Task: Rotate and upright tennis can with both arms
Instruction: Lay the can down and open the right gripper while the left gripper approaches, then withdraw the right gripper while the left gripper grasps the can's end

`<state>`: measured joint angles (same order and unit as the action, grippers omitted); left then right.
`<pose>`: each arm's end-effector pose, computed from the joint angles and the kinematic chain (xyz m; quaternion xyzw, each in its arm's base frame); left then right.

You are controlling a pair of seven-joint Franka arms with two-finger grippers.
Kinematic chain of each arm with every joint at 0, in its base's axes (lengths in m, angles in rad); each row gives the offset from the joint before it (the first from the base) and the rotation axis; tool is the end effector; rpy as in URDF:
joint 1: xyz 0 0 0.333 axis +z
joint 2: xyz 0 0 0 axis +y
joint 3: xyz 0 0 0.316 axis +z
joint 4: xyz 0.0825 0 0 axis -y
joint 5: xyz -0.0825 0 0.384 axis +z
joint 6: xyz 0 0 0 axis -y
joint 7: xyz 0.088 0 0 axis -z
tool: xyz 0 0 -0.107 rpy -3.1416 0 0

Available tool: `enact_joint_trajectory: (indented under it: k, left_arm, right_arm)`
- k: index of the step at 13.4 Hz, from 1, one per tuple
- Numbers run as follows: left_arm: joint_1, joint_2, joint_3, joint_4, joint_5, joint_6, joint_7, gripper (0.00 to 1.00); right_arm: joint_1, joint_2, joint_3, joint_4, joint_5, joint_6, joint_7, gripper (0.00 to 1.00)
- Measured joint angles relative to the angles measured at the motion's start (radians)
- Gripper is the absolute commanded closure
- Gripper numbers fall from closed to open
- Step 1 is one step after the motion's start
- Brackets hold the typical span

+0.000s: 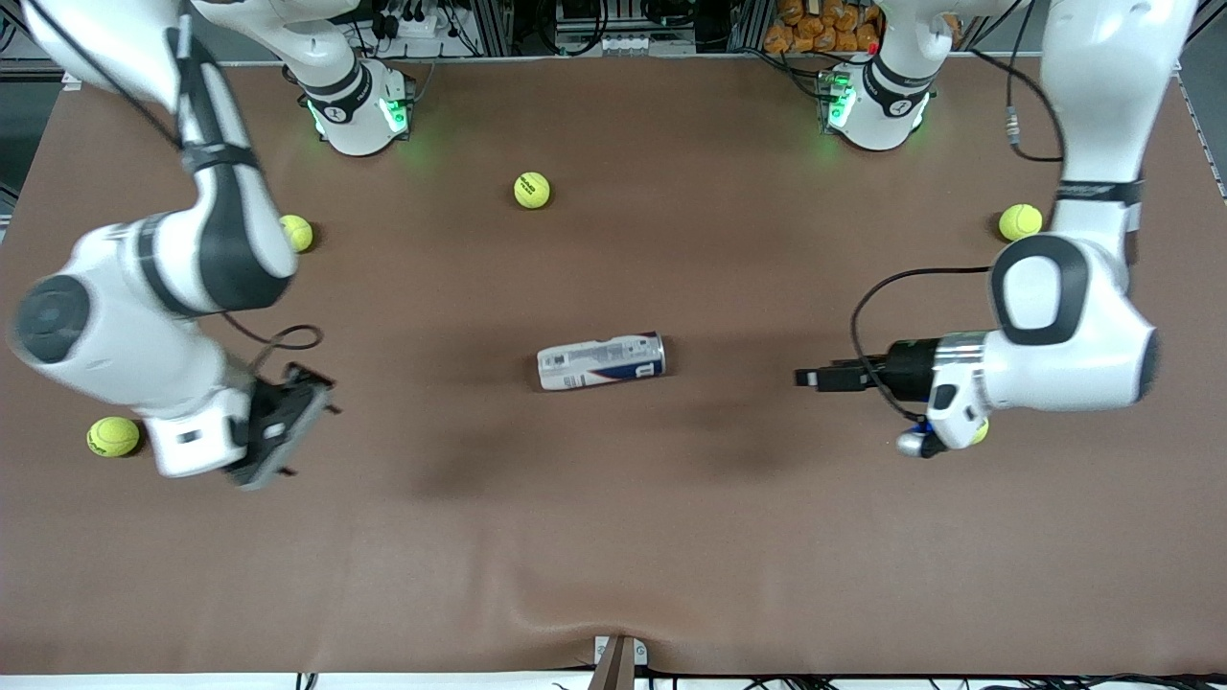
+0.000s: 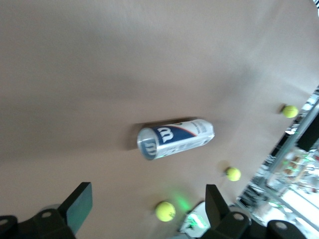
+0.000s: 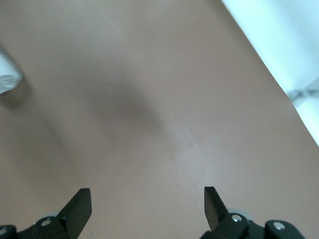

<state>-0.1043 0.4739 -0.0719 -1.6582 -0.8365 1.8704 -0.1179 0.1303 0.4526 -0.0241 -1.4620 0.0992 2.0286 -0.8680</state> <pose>0.6386 -0.1657 0.3397 0.9038 0.1446 -0.1750 0.3628 0.6965 0.0827 0.4333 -0.8897 -0.4511 -0.0680 0.0164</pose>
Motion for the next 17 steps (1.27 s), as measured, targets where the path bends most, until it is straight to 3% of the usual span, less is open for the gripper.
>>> enact_joint_trajectory:
  k: [4, 9, 13, 17]
  left_arm:
    - [-0.065, 0.048, -0.002, -0.108, -0.233, 0.116, 0.025, 0.0]
    - [-0.189, 0.126, -0.003, -0.184, -0.523, 0.308, 0.204, 0.0]
    - [-0.193, 0.171, 0.0, -0.253, -0.716, 0.322, 0.472, 0.0]
    - [-0.194, 0.183, -0.008, -0.262, -0.789, 0.322, 0.505, 0.0]
  right_arm:
    - [0.002, -0.035, -0.055, 0.002, -0.08, -0.036, 0.259, 0.0]
    - [-0.013, -0.164, -0.137, 0.002, -0.102, -0.26, 0.522, 0.0]
    - [-0.086, -0.276, -0.102, 0.003, -0.103, -0.397, 0.652, 0.0]
    - [-0.191, -0.418, -0.067, 0.002, -0.103, -0.533, 0.671, 0.0]
